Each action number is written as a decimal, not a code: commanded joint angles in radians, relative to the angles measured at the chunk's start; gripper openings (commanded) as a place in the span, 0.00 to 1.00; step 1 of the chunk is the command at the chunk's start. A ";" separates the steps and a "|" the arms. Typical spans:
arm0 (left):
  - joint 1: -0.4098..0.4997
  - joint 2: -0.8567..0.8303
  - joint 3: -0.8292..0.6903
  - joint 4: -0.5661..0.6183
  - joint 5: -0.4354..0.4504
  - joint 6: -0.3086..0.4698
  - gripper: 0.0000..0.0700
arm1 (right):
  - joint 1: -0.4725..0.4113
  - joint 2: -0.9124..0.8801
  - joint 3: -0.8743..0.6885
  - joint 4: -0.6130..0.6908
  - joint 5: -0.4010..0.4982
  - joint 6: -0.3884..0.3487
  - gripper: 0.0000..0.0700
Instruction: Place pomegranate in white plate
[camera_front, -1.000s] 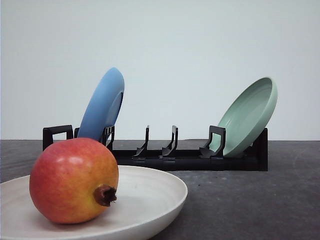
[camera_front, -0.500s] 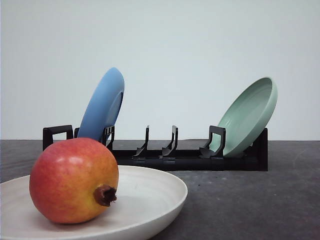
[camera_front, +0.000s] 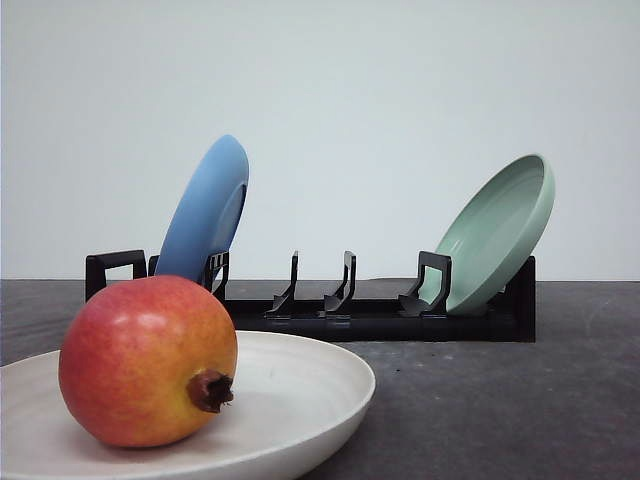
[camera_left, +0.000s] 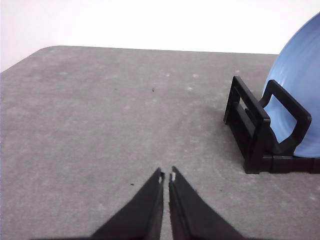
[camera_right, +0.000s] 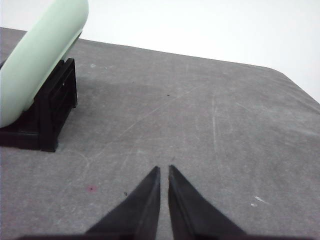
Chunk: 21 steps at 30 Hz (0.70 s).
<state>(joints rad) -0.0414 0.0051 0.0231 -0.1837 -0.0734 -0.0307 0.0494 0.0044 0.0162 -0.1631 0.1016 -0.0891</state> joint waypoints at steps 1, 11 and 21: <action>0.002 -0.002 -0.011 -0.002 -0.004 -0.007 0.00 | 0.000 -0.001 -0.004 0.006 0.001 0.010 0.04; 0.002 -0.002 -0.011 -0.002 -0.004 -0.007 0.00 | 0.000 -0.001 -0.004 0.006 0.001 0.010 0.04; 0.002 -0.002 -0.011 -0.002 -0.004 -0.007 0.00 | 0.000 -0.001 -0.004 0.006 0.001 0.010 0.04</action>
<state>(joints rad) -0.0414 0.0051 0.0231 -0.1837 -0.0734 -0.0307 0.0494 0.0044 0.0162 -0.1631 0.1017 -0.0891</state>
